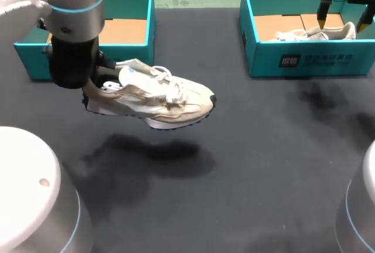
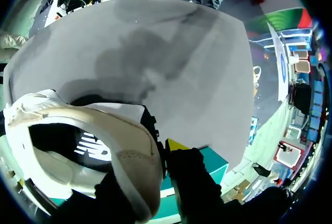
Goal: Take the shoe out of the shoebox, open the shoe tongue, remove and reinsert the insole, then place the shoe into the shoebox
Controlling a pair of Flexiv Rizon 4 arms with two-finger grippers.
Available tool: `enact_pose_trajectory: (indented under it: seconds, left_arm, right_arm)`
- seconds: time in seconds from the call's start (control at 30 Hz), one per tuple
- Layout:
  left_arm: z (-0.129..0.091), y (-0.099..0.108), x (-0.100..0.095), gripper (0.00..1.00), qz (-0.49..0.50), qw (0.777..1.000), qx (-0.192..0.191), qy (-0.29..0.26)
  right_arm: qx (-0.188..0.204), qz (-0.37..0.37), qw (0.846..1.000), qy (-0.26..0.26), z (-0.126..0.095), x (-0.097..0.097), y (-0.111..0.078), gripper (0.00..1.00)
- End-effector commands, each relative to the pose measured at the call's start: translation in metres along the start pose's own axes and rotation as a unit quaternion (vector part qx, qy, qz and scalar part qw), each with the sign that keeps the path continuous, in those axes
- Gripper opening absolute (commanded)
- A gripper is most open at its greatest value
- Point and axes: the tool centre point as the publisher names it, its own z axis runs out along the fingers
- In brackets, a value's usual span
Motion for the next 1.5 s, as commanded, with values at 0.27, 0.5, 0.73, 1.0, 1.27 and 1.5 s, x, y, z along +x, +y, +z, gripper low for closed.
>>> enact_pose_trajectory:
  seconds: [0.27, 0.5, 0.73, 1.0, 1.27, 1.5]
  left_arm:
    - [0.015, 0.006, -0.042, 0.00, 0.003, 0.999, 0.039, 0.007]
    - [0.031, 0.008, -0.068, 0.00, -0.004, 0.998, 0.065, 0.009]
    - [0.050, 0.005, -0.091, 0.00, -0.009, 0.997, 0.077, 0.011]
    - [0.076, -0.005, -0.117, 0.00, -0.023, 0.997, 0.068, 0.017]
    - [0.097, -0.009, -0.142, 0.00, -0.022, 0.998, 0.058, 0.011]
    - [0.113, -0.007, -0.158, 0.00, -0.024, 0.998, 0.060, 0.007]
  right_arm:
    - [0.000, 0.000, 1.000, 0.000, 0.000, 0.000, 0.000, 1.00]
    - [0.000, 0.000, 1.000, 0.000, 0.000, 0.000, 0.000, 1.00]
    - [0.000, 0.000, 1.000, 0.000, 0.000, 0.000, 0.000, 1.00]
    - [0.000, 0.000, 1.000, 0.000, 0.000, 0.000, 0.000, 1.00]
    - [0.000, 0.000, 1.000, 0.000, 0.000, 0.000, 0.000, 1.00]
    - [0.000, 0.000, 1.000, 0.000, 0.000, 0.000, 0.000, 1.00]
